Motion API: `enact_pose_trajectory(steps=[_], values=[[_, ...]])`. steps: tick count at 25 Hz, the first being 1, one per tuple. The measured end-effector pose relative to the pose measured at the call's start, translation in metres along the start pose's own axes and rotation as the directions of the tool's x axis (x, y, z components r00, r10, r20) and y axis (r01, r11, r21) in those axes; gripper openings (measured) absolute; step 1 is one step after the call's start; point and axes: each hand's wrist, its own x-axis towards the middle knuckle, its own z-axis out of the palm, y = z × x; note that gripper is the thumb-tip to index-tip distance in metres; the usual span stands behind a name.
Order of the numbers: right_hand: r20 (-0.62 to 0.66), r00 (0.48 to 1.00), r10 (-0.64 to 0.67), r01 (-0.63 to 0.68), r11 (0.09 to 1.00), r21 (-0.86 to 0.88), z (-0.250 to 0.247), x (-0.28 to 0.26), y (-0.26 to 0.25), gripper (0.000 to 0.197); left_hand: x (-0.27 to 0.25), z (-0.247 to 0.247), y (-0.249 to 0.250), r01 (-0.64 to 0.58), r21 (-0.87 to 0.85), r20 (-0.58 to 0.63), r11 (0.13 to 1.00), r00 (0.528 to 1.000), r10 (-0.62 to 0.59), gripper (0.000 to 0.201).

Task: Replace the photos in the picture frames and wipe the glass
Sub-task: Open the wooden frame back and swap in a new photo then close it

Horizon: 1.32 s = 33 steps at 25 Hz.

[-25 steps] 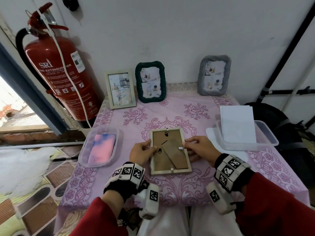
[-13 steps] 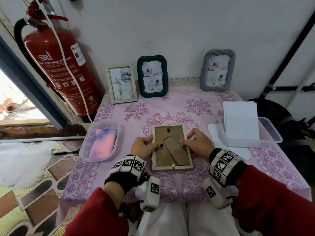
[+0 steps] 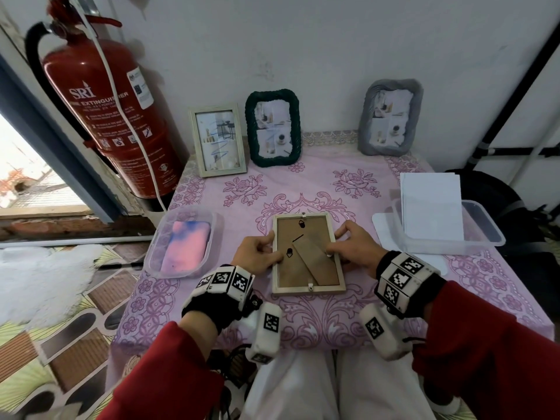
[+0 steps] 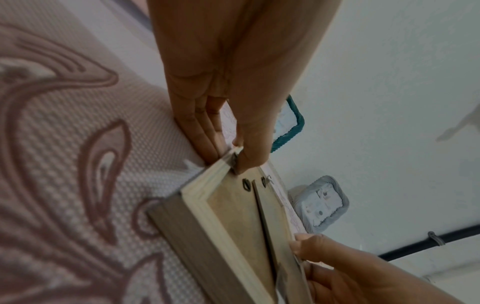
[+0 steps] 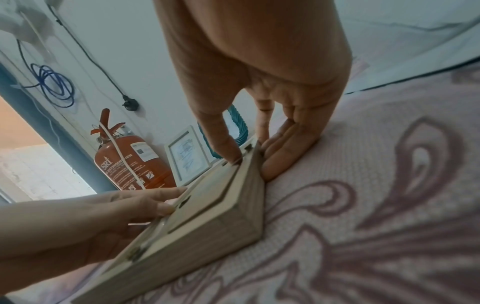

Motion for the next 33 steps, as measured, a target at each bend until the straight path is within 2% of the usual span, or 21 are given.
enact_pose_trajectory(steps=[2,5,6,9,14,15,17,19,20,22,24,25,27,28,33], values=[[0.04,0.999,0.004,-0.005,1.0,0.021,-0.004,-0.002,-0.001,0.032,-0.001,-0.001,0.001,-0.011,-0.001,0.022,1.0,1.0,0.011,0.051],[0.123,0.992,0.012,-0.015,1.0,0.024,-0.013,-0.005,-0.003,0.033,-0.004,-0.004,0.005,-0.048,0.003,0.082,0.999,0.995,0.048,0.03],[0.143,0.99,0.009,-0.011,1.0,0.012,-0.016,-0.006,-0.004,0.033,-0.005,-0.006,0.006,-0.066,0.012,0.099,0.998,0.993,0.065,0.029],[0.17,0.985,-0.003,0.006,1.0,-0.019,-0.018,-0.006,-0.007,0.035,-0.006,-0.007,0.007,-0.1,0.072,0.113,0.992,0.989,0.092,0.039],[0.192,0.981,0.018,-0.002,0.996,-0.086,-0.018,-0.005,-0.01,0.03,-0.011,-0.01,0.012,-0.08,0.111,0.115,0.991,0.991,0.068,0.058],[0.191,0.982,0.008,0.018,0.991,-0.133,-0.018,-0.005,-0.011,0.024,-0.012,-0.012,0.014,-0.065,0.099,0.121,0.993,0.991,0.052,0.063],[0.112,0.988,-0.103,0.138,0.919,-0.37,-0.018,0.002,-0.015,0.015,-0.015,-0.014,0.018,-0.068,0.169,0.055,0.983,0.997,0.059,0.069],[0.019,0.958,-0.285,0.254,0.821,-0.511,-0.015,0.011,-0.019,0.026,-0.021,-0.013,0.023,-0.182,0.386,-0.039,0.904,0.976,0.213,0.062],[-0.002,0.935,-0.354,0.304,0.806,-0.508,-0.013,0.016,-0.023,0.031,-0.026,-0.011,0.028,-0.289,0.457,-0.004,0.841,0.945,0.327,0.054],[0.017,0.896,-0.443,0.391,0.771,-0.503,-0.008,0.026,-0.033,0.032,-0.038,-0.006,0.042,-0.537,0.476,0.246,0.696,0.841,0.481,0.043],[0.084,0.883,-0.462,0.434,0.734,-0.523,-0.002,0.037,-0.041,0.032,-0.045,0.001,0.052,-0.679,0.467,0.499,0.566,0.731,0.465,0.045],[0.112,0.885,-0.452,0.439,0.728,-0.527,0.001,0.042,-0.043,0.033,-0.047,0.003,0.055,-0.694,0.508,0.568,0.511,0.716,0.406,0.047],[0.131,0.895,-0.425,0.426,0.732,-0.532,0.007,0.05,-0.046,0.036,-0.047,0.004,0.056,-0.674,0.61,0.609,0.417,0.735,0.297,0.052],[0.127,0.898,-0.422,0.419,0.731,-0.539,0.009,0.054,-0.046,0.037,-0.046,0.003,0.055,-0.661,0.635,0.609,0.4,0.747,0.267,0.054],[0.138,0.887,-0.441,0.431,0.683,-0.59,0.008,0.063,-0.048,0.028,-0.049,0.0,0.048,-0.645,0.613,0.566,0.456,0.762,0.315,0.044]])
